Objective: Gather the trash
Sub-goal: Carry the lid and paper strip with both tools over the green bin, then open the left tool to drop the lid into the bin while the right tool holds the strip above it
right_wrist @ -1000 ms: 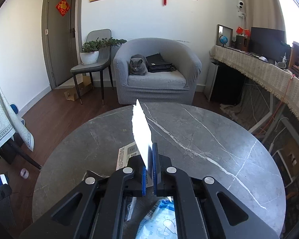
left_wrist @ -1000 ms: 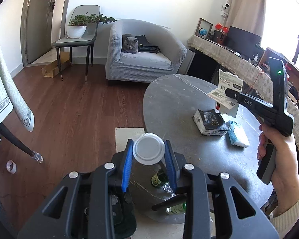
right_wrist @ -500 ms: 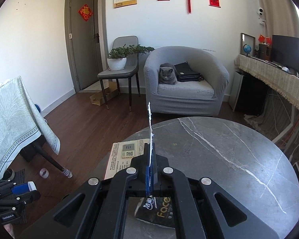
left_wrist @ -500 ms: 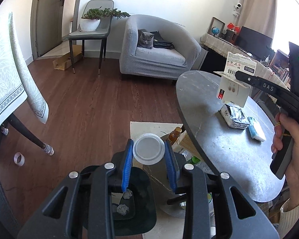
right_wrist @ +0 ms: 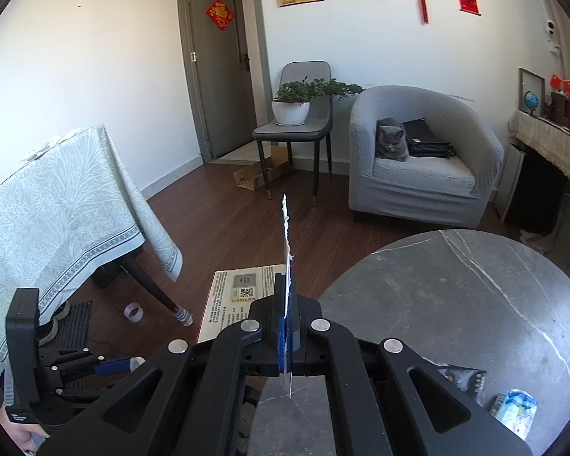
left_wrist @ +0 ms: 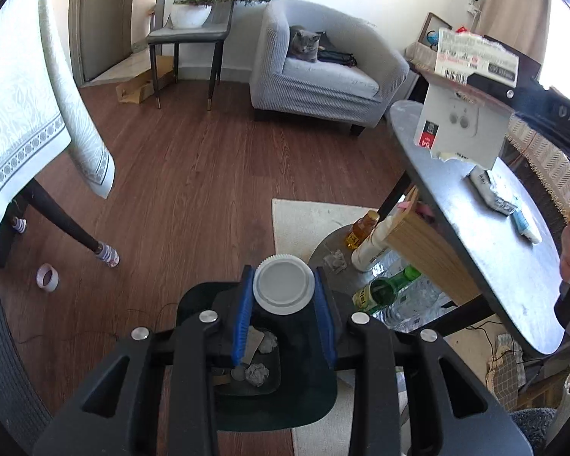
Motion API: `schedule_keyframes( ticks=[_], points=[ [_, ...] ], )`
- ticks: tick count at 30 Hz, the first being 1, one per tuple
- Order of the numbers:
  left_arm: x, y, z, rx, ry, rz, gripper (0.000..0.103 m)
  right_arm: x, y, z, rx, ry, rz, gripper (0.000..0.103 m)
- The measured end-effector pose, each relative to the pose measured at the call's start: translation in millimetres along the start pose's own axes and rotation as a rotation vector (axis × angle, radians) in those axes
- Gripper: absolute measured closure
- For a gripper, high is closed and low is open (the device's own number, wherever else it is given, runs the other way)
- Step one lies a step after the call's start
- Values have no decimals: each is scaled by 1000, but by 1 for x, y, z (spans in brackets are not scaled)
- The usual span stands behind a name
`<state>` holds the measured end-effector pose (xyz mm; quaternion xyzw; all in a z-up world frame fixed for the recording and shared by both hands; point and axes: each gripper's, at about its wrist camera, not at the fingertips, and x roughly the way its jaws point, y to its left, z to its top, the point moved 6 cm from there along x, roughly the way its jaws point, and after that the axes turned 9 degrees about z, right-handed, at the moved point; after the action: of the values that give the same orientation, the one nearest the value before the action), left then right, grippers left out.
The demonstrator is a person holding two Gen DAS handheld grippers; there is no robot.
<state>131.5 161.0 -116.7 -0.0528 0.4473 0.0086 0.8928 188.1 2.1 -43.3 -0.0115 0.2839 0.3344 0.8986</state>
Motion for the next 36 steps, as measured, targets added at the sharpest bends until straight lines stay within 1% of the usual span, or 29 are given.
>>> schedule_keyframes(
  ticks=[4, 6, 15, 20, 26, 32, 36],
  points=[
    [18, 15, -10, -32, 74, 0, 70, 12, 25, -7, -10, 31, 59, 103],
    [24, 20, -15, -42, 97, 1, 70, 20, 35, -10, -17, 52, 86, 103],
    [51, 39, -46, -25, 193, 47, 70, 55, 73, -23, -23, 137, 186, 103],
    [68, 43, -67, -26, 259, 37, 70, 74, 91, -37, -17, 205, 240, 103],
    [81, 41, -86, 7, 320, 29, 70, 94, 107, -59, -60, 293, 235, 103],
    [77, 43, -87, 14, 312, 32, 63, 115, 107, -79, -57, 362, 226, 103],
    [72, 50, -85, 1, 305, 38, 63, 128, 108, -96, -47, 421, 226, 103]
  ],
)
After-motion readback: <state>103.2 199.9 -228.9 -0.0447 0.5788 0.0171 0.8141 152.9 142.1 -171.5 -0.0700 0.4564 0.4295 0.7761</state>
